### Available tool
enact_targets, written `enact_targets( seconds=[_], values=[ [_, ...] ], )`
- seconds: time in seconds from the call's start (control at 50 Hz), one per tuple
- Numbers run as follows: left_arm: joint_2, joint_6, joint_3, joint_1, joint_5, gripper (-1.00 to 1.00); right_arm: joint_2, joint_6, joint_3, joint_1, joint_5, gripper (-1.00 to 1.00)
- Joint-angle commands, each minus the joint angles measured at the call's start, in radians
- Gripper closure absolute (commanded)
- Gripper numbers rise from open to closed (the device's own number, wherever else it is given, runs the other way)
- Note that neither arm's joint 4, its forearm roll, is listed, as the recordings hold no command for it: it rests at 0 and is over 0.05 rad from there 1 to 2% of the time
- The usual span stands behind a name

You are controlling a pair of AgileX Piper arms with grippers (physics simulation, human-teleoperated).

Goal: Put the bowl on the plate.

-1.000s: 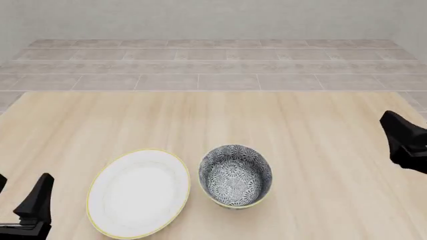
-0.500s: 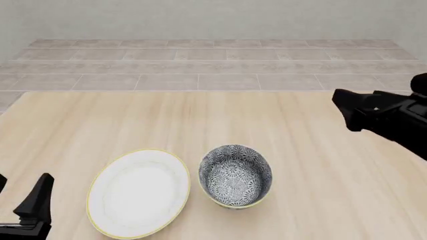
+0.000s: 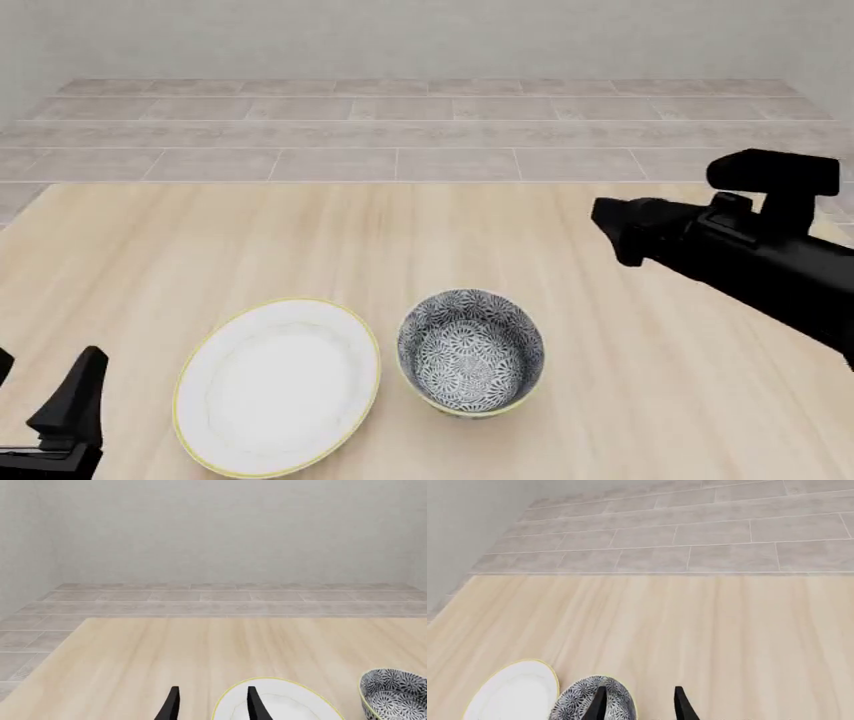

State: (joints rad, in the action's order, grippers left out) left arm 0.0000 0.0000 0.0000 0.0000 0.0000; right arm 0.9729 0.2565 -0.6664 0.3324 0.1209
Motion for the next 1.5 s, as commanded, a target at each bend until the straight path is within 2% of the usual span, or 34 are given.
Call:
enact_targets(
  seconds=[0.02,0.48,1.5],
  values=[
    [0.0,0.0,0.0,0.0,0.0,-1.0,0.061,0.007,0.027,0.017,-0.05,-1.0],
    [0.0,0.0,0.0,0.0,0.0,-1.0,0.188,0.015,0.075,0.014,-0.158,-1.0],
    [0.0,0.0,0.0,0.0,0.0,-1.0,0.461,0.059,0.083,0.13,-0.289,-1.0]
  ],
)
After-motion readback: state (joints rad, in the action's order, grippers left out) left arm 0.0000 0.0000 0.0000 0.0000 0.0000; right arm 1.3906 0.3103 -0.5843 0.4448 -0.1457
